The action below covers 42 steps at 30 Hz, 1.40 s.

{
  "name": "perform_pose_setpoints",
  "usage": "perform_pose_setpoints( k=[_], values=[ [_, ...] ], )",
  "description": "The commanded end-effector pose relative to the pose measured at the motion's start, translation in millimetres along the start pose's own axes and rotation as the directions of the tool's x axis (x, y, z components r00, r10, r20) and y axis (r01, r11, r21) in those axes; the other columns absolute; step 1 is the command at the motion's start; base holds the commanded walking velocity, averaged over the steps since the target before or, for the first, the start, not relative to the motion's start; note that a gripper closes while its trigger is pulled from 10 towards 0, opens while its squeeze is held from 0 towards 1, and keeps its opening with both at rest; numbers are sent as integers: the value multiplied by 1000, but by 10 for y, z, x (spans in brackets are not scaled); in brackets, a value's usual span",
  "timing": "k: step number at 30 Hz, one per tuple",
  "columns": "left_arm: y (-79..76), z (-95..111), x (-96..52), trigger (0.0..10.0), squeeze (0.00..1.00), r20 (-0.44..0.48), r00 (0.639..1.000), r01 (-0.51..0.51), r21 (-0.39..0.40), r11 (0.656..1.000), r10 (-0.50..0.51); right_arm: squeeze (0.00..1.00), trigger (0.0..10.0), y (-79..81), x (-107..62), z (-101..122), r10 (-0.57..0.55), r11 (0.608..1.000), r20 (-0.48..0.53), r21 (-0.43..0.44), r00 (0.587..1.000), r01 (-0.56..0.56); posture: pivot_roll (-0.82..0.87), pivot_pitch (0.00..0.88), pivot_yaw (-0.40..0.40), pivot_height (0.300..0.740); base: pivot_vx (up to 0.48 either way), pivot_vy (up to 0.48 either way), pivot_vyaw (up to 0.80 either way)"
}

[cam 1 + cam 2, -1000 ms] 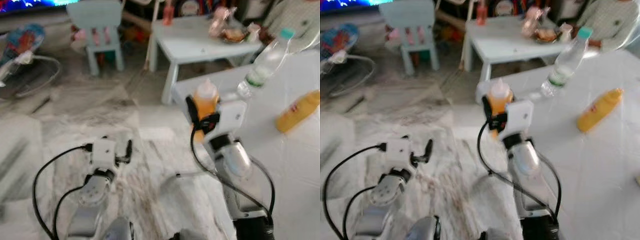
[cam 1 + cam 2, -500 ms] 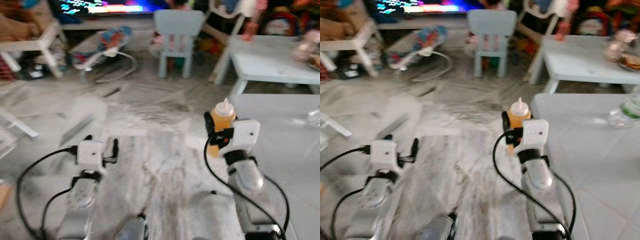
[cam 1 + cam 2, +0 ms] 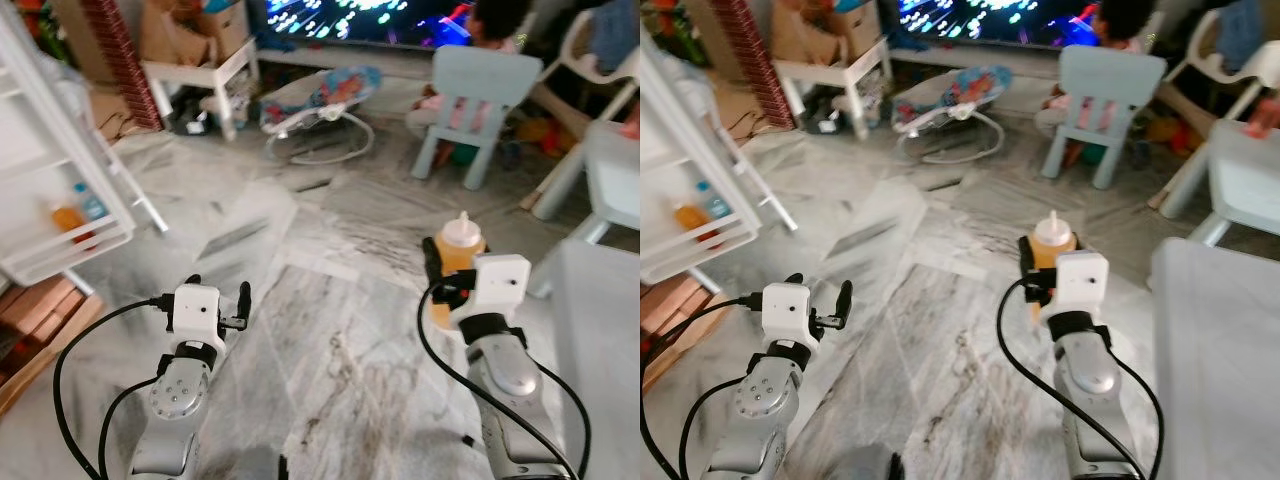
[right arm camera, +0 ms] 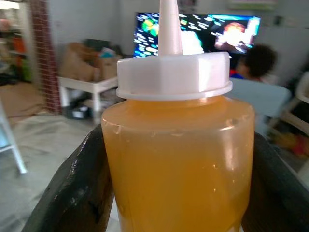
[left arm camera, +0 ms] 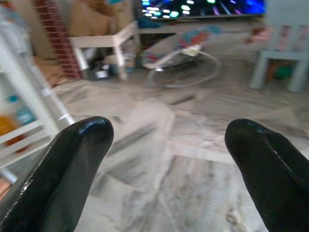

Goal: Restocking fridge

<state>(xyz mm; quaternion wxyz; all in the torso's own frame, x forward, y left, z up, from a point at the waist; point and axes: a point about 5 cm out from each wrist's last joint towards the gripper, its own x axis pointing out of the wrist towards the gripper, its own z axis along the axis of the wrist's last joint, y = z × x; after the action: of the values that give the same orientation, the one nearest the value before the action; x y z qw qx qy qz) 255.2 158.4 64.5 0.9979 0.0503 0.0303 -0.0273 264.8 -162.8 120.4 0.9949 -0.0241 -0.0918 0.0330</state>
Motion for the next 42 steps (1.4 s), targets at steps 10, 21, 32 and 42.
perform_pose_setpoints(
  k=[10, 21, 32, 42],
  values=[
    [69, -19, 53, 10000, 0, 0, 998, -60, 31, 998, 60, 0, 10000, 174, 112, 90, 68, 998, 49, 6, 996, -68, 108, 52, -6, 740, 0, 480, 800],
    [72, 18, 122, 10000, 0, 19, 997, -69, 46, 997, 68, 0, 10000, 205, 162, 145, 93, 996, 68, 10, 993, -93, 102, 66, -9, 740, 0, 480, 800],
    [48, 28, 88, 10000, 0, 45, 998, -38, 70, 997, 35, 0, 10000, 190, 220, 160, 99, 995, 69, 5, 993, -100, 105, 73, -13, 740, 0, 87, 800],
    [36, 48, 78, 10000, 0, 65, 998, -8, 78, 997, 3, 0, 10000, 172, 261, 177, 104, 994, 78, 10, 991, -105, 106, 76, -14, 740, 77, 0, 320]
  ],
)
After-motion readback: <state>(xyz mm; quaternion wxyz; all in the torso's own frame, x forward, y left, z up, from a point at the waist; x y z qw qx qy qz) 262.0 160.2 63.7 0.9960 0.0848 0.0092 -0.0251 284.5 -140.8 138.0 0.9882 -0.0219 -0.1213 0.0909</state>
